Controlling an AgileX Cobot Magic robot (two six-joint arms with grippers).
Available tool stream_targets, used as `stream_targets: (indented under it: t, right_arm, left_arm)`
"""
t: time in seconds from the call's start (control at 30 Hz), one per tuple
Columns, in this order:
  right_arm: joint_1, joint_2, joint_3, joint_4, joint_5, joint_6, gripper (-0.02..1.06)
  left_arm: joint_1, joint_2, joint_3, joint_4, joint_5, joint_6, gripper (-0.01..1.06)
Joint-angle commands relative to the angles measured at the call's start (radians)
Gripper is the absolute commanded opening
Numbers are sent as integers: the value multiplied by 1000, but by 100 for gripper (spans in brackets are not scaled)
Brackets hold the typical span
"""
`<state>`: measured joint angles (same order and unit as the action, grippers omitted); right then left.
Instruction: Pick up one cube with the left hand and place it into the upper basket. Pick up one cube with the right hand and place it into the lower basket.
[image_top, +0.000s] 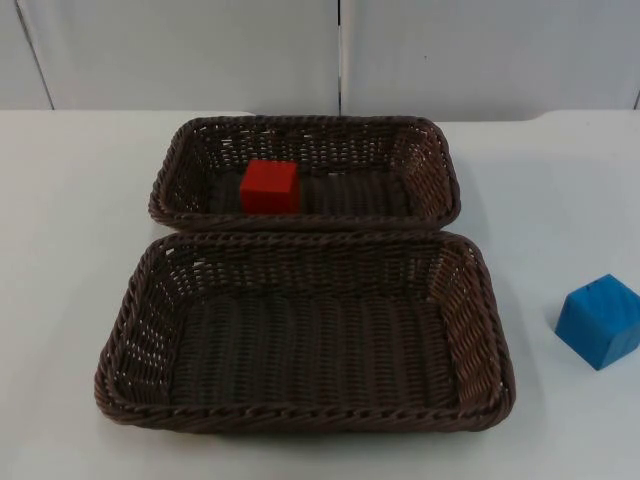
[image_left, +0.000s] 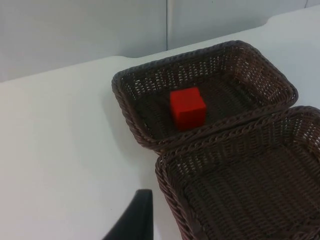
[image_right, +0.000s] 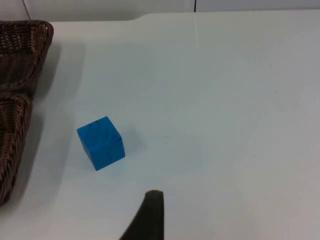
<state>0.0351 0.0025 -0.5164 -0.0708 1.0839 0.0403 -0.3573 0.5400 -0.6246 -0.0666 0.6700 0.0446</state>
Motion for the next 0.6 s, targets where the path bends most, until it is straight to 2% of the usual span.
stream_targets:
  t: [0.0, 0.37, 0.57]
  right_arm:
    - [-3, -2, 0, -1, -9, -5, 85]
    - [-3, -2, -22, 23, -31, 5, 85]
    - [-3, 122, -83, 25, -53, 5, 85]
  left_arm:
    - [-5, -5, 3, 7, -4, -9, 105]
    - [-5, -5, 3, 7, -4, -9, 105]
    - [-5, -5, 3, 7, -6, -9, 105]
